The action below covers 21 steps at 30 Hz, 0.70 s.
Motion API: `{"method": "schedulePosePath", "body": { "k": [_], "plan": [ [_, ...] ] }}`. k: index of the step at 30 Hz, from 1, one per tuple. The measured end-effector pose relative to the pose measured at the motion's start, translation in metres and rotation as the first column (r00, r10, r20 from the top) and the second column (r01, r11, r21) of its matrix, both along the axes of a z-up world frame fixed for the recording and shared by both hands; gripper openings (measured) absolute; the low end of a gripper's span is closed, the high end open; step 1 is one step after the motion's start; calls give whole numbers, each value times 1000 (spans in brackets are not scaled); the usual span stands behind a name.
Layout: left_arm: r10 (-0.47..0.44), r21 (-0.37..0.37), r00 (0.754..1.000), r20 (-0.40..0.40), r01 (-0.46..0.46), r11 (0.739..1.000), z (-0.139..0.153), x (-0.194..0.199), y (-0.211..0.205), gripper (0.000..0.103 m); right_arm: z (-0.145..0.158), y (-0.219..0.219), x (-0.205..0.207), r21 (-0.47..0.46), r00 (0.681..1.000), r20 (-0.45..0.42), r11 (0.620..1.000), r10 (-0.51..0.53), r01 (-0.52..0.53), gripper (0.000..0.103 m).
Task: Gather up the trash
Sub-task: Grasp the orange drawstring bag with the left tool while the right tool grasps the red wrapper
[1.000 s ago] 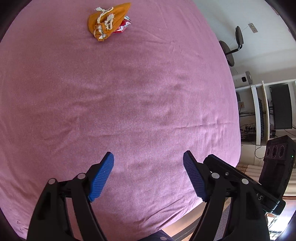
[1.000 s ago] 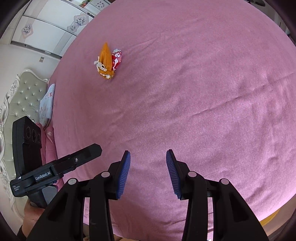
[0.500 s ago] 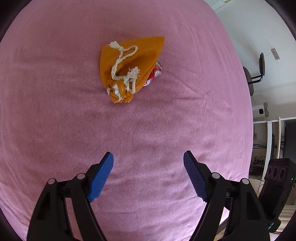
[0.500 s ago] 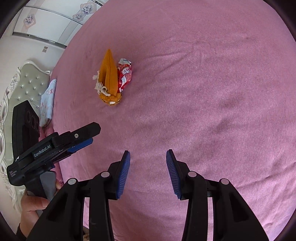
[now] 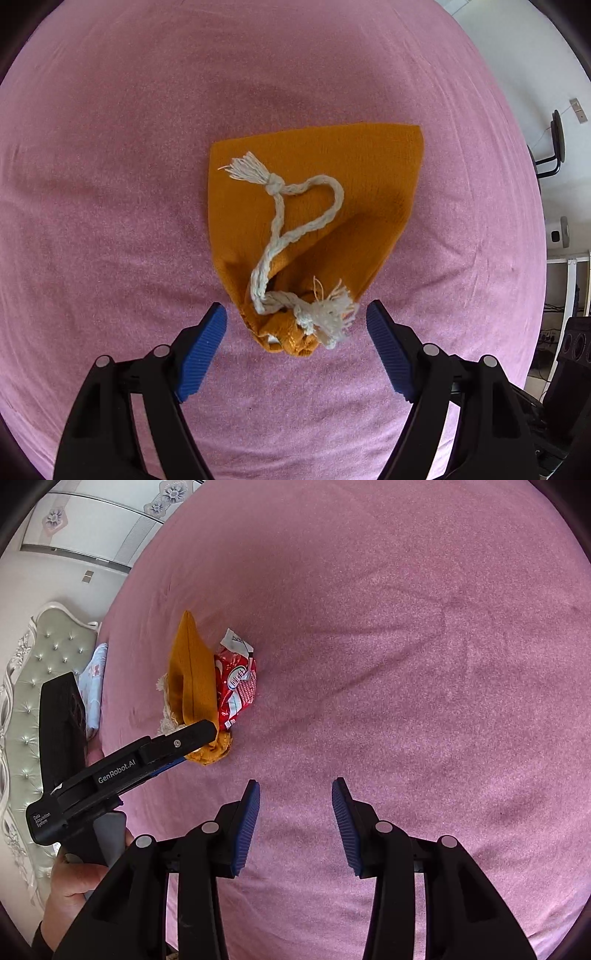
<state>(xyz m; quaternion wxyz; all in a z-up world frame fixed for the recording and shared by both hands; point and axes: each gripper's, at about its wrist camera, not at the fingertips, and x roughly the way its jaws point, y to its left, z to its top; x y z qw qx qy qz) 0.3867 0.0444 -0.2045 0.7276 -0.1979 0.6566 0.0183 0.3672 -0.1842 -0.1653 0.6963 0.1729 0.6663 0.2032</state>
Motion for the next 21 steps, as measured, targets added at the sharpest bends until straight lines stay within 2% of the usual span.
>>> {"method": "schedulePosePath", "body": {
  "k": [5,9,15,18,21],
  "plan": [
    [70,-87,997,17,-68,994,-9,2,19,60,-4,16,15,16,1000,5,1000,20,-20,42],
    [72,-126,997,38,-67,990,-8,-5,29,51,-6,35,25,12,999,16,999,41,-42,44],
    [148,-211,988,51,-134,968,-4,-23,55,48,-22,59,42,10,999,-1,999,43,-43,45],
    [174,-236,984,46,-158,959,-3,-33,63,48,-28,66,50,50,1000,-20,999,17,-16,45],
    [195,-265,980,39,-179,948,-4,-39,72,48,-33,75,57,89,999,-53,996,2,2,51]
  ]
}}
